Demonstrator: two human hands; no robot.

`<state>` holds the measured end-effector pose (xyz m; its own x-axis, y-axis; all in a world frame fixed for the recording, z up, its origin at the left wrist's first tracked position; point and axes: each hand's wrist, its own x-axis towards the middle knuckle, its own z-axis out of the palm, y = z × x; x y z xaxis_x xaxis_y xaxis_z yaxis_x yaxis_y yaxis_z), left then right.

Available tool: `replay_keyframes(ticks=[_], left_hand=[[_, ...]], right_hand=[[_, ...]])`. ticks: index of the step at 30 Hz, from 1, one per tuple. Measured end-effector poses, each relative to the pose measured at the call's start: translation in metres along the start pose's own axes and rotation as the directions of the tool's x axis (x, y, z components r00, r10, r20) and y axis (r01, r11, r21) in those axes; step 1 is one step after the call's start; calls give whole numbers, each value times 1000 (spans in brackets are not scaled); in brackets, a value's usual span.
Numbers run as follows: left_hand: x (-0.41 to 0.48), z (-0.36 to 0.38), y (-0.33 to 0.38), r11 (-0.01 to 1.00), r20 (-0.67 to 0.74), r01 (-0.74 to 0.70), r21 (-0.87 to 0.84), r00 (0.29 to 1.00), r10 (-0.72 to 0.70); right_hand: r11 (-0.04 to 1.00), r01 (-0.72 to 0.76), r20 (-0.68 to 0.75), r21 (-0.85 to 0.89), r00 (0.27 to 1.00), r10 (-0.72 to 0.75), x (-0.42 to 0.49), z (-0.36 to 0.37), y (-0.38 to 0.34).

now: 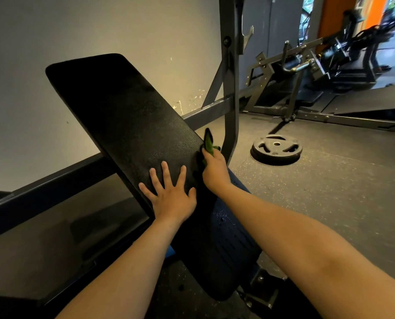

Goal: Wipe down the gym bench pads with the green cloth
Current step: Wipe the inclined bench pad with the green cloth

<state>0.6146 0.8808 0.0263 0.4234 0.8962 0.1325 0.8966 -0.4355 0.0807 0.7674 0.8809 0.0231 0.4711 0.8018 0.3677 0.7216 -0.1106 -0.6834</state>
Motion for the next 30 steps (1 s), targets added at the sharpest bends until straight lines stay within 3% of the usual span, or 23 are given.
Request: replay_keyframes(ticks=[4, 9, 13, 16, 19, 22, 25, 27, 30], left_hand=[[0, 1, -1, 1000, -17, 0, -2, 1000, 0], [-2, -2, -2, 999, -7, -17, -31, 1000, 16], [-5, -1, -4, 998, -14, -42, -40, 999, 42], [-6, -2, -7, 995, -19, -77, -69, 997, 76], [-6, -5, -12, 988, -15, -104, -111, 995, 103], [-5, -9, -16, 976, -38, -89, -198, 996, 83], [-10, -9, -22, 971, -62, -112, -209, 993, 101], [-12, -8, -26, 969, -78, -140, -203, 989, 126], [-15, -9, -29, 969, -77, -160, -191, 986, 148]], right_hand=[[993, 72, -44, -95, 996, -76, -8, 3, 17], [978, -210, -130, -6, 970, 207, -43, -9, 51], [963, -267, -154, 29, 951, 269, -56, -4, 40], [989, -144, -125, 28, 981, 147, -65, 7, 24], [996, 93, -59, 0, 994, -93, -72, 19, 3], [944, 329, 38, 17, 944, -329, -79, 29, -17], [913, 404, 87, -60, 913, -399, -73, 27, -11], [938, 316, 57, -141, 949, -311, -65, 20, 1], [995, -18, -84, -96, 996, 10, -55, 10, 10]])
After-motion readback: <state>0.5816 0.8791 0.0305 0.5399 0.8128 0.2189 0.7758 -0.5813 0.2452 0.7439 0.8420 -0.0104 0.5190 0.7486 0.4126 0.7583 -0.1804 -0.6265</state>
